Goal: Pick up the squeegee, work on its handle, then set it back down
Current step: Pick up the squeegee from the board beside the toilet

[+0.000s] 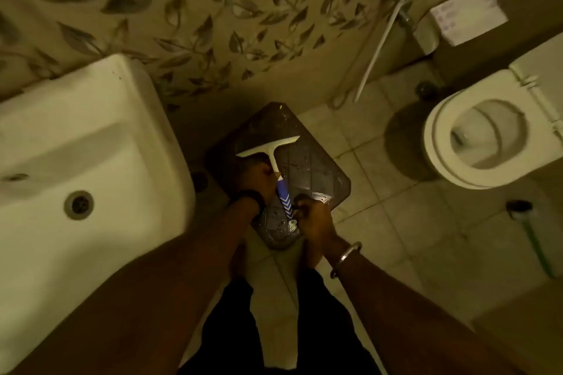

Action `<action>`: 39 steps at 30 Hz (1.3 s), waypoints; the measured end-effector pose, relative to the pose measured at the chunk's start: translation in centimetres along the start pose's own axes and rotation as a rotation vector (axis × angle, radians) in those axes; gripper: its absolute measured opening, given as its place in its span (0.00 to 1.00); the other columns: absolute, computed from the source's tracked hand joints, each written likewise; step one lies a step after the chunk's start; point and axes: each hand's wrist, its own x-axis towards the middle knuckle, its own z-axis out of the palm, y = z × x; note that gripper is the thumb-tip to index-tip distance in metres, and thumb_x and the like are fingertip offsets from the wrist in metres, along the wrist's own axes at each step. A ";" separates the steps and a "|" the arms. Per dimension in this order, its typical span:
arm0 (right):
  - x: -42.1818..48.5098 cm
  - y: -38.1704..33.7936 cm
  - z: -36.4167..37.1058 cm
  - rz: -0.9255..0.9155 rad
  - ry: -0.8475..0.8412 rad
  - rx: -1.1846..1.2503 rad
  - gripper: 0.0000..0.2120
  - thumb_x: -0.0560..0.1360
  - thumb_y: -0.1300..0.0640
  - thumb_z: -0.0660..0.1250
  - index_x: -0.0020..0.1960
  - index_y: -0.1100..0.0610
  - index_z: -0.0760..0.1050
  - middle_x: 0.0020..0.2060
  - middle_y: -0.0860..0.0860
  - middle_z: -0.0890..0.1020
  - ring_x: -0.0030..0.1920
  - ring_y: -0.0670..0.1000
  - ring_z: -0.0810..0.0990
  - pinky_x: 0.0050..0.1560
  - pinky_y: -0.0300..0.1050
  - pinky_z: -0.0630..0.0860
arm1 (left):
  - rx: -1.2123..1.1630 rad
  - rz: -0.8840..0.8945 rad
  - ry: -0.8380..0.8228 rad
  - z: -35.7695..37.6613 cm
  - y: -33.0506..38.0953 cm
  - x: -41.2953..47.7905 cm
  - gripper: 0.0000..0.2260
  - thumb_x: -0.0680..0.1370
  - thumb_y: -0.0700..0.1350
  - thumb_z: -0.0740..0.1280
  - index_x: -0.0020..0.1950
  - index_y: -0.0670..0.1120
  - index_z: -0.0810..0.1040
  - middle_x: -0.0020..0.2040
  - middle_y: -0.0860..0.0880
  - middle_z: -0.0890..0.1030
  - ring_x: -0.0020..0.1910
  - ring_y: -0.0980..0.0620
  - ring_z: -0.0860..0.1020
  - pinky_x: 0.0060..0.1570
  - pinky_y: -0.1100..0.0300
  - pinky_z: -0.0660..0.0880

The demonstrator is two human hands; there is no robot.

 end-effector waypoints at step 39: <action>-23.3 -32.3 -8.4 -0.511 0.198 0.669 0.03 0.79 0.61 0.74 0.46 0.56 0.84 0.37 0.54 0.87 0.36 0.49 0.85 0.39 0.42 0.82 | -0.587 0.522 0.132 -29.3 11.8 -24.6 0.08 0.80 0.43 0.70 0.47 0.38 0.82 0.33 0.49 0.81 0.29 0.58 0.78 0.27 0.67 0.74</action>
